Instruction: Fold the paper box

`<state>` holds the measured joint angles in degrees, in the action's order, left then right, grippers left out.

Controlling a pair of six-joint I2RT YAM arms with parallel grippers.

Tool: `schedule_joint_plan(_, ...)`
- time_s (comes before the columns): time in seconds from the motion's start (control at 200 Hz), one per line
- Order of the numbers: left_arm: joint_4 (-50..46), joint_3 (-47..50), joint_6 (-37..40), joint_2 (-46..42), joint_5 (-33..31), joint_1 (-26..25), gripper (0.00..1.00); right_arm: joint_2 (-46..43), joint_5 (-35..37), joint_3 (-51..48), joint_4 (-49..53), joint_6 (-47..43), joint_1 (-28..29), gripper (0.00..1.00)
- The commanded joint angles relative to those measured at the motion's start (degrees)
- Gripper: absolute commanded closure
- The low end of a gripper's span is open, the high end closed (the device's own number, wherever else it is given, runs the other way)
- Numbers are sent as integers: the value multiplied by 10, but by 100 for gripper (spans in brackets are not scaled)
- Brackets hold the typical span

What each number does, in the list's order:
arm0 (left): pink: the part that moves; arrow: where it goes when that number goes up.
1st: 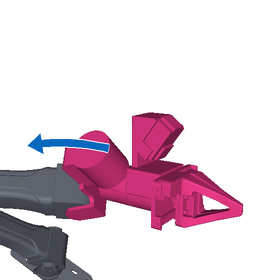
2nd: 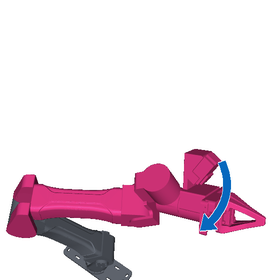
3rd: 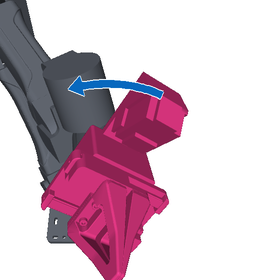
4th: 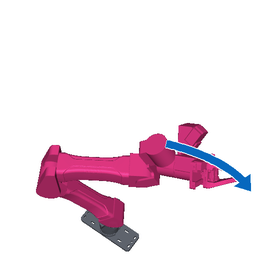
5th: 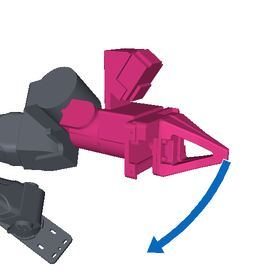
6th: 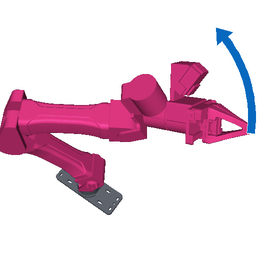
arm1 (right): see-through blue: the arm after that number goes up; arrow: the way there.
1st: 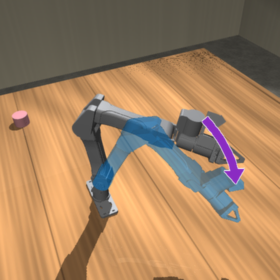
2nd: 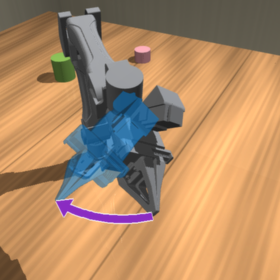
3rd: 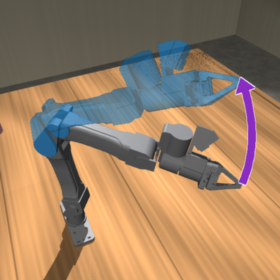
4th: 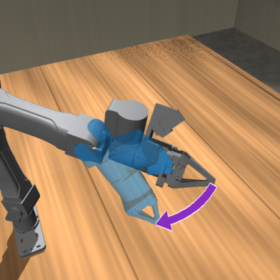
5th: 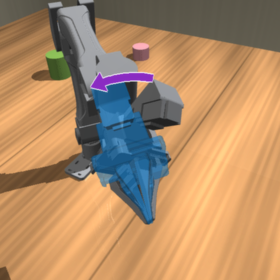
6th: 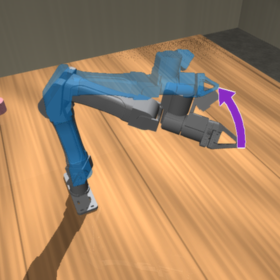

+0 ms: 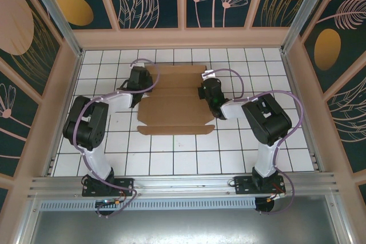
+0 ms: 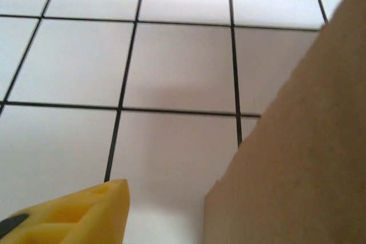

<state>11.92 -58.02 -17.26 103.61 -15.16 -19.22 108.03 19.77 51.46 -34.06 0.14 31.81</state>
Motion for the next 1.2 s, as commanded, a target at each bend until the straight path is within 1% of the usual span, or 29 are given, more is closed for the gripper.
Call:
schedule_joint_plan(0.0, 55, 48, -19, -50, 54, 5, 42, -12, 23, -20, 69, 1, -8, 92)
schedule_joint_plan(0.175, 108, 108, -35, -123, 116, 5, 37, -25, 28, -17, 72, -1, -8, 90)
schedule_joint_plan(0.24, 111, 119, -41, -141, 132, 5, 33, -24, 30, -17, 71, -1, -8, 89)
schedule_joint_plan(0.335, 116, 137, -49, -161, 152, 5, 31, -24, 34, -21, 67, -1, -8, 86)
schedule_joint_plan(0.385, 126, 149, -51, -174, 167, 5, 30, -24, 34, -22, 64, -1, -8, 84)
schedule_joint_plan(0.44, 139, 163, -58, -187, 185, 5, 31, -26, 31, -25, 62, -1, -8, 78)
schedule_joint_plan(0.52, 160, 182, -73, -206, 217, 5, 34, -28, 26, -31, 57, -6, -8, 73)
schedule_joint_plan(0.57, 172, 191, -84, -225, 217, 5, 34, -31, 21, -34, 51, -7, -8, 70)
schedule_joint_plan(0.636, 187, 196, -97, -253, 190, 5, 32, -35, 12, -40, 44, -8, -8, 66)
schedule_joint_plan(0.691, 183, 183, -103, -265, 172, 8, 29, -38, 6, -44, 39, -8, -8, 64)
schedule_joint_plan(0.811, 185, 142, -121, -252, 205, 20, 29, -40, -2, -49, 34, -9, -8, 63)
schedule_joint_plan(0.906, 183, 124, -142, -226, 218, 27, 31, -36, -10, -48, 35, -7, -10, 63)
schedule_joint_plan(1.036, 215, 143, -177, -194, 241, 38, 33, -39, -19, -50, 37, -4, -11, 63)
schedule_joint_plan(1.196, 255, 177, -220, -161, 270, 38, 36, -42, -22, -49, 46, -2, -11, 62)
